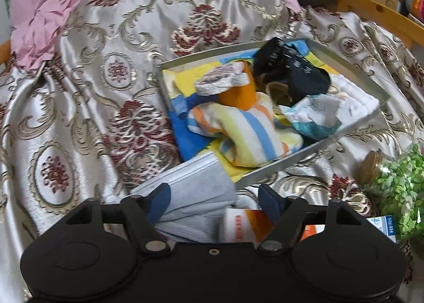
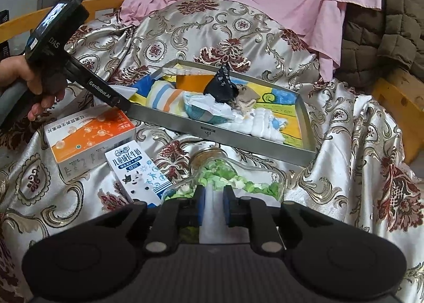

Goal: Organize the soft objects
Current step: 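Grasp the grey face mask with the left tool while the right tool grasps the white tissue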

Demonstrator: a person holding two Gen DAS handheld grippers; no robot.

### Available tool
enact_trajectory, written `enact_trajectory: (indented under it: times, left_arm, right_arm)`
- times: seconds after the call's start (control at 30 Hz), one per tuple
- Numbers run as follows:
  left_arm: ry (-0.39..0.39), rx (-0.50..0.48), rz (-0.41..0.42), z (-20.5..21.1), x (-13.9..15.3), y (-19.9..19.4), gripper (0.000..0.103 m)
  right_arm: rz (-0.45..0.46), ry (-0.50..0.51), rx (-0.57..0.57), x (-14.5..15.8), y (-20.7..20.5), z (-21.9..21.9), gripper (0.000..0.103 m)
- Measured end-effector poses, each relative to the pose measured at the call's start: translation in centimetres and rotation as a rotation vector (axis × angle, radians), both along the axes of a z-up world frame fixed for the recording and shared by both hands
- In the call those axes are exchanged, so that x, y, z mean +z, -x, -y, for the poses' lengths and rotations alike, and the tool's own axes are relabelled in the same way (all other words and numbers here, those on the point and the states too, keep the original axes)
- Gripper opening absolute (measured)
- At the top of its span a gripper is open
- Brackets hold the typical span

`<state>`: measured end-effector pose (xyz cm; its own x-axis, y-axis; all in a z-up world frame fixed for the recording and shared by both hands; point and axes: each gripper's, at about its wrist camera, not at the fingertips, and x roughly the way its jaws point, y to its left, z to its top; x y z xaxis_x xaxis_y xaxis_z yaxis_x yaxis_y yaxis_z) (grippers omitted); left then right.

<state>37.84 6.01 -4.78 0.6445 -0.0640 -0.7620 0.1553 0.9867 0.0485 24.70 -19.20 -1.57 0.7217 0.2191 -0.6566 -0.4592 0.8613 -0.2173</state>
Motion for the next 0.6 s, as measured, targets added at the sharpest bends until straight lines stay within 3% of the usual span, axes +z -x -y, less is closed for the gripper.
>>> enact_trajectory:
  times: [0.2, 0.33, 0.4, 0.6]
  left_arm:
    - [-0.066, 0.032, 0.004, 0.7, 0.1, 0.2, 0.068]
    - [-0.133, 0.075, 0.014, 0.6, 0.5, 0.6, 0.079]
    - [-0.12, 0.083, -0.001, 0.4, 0.4, 0.3, 0.079]
    - [0.007, 0.137, -0.078, -1.4, -1.1, -1.1, 0.089]
  right_arm:
    - [0.002, -0.009, -0.003, 0.0, 0.1, 0.1, 0.017]
    - [0.009, -0.016, -0.016, 0.1, 0.1, 0.5, 0.02]
    - [0.007, -0.019, -0.027, 0.1, 0.0, 0.7, 0.033]
    - [-0.021, -0.038, -0.042, -0.1, -0.2, 0.9, 0.046]
